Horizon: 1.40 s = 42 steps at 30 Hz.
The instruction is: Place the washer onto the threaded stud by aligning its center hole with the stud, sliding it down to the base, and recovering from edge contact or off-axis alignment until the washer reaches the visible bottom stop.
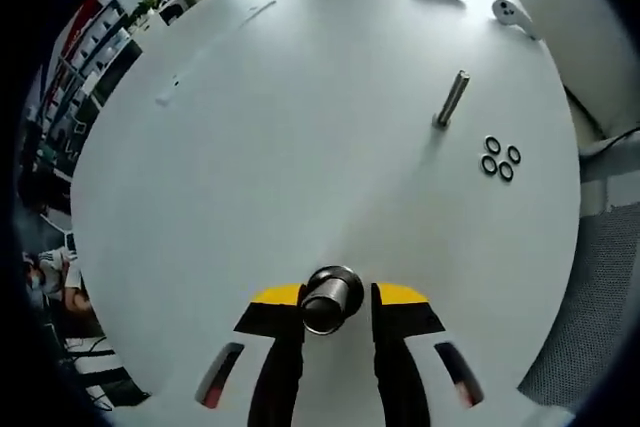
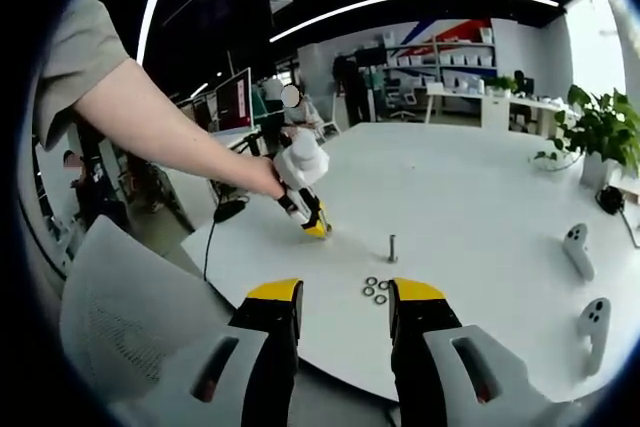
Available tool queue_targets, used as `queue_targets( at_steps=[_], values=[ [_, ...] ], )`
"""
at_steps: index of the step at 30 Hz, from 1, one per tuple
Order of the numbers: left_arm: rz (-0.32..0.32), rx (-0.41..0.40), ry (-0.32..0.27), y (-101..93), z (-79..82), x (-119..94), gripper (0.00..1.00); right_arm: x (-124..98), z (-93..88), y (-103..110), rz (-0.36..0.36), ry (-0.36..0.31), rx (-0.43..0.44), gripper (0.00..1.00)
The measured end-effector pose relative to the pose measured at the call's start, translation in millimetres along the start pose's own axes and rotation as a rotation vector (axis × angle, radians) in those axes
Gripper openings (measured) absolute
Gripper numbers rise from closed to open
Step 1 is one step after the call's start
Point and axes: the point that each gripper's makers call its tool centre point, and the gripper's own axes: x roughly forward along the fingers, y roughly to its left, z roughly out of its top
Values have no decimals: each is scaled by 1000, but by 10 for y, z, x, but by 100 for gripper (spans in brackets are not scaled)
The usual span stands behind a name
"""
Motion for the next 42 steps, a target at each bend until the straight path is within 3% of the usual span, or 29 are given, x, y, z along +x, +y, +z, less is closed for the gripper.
queue_targets(
  at_steps=[6, 9, 12, 15, 18, 25, 30, 42],
  values=[
    [25, -1, -33, 42, 6, -96, 31, 1, -5, -7, -5, 5, -1, 36],
    [21, -56, -78, 27, 37, -175, 31, -2, 4, -20, -11, 0, -3, 36],
    [30, -57, -107, 12, 48, -273, 31, -7, 6, -34, -20, -2, -3, 36],
    [35, -116, -173, -10, 64, -371, 30, -6, 6, -38, -23, 1, -9, 36],
    [24, -181, -211, -54, 1, -436, 30, -8, 2, -37, -27, 4, -21, 36],
    [37, -188, -268, -171, -126, -639, 30, -11, -8, -67, -45, 14, -33, 36],
    [34, -234, -364, -258, -149, -889, 30, -5, -36, -80, -52, 32, -45, 36],
    [43, -259, -429, -291, -420, -1165, 30, -7, -82, -113, -75, 60, -49, 37]
  ],
)
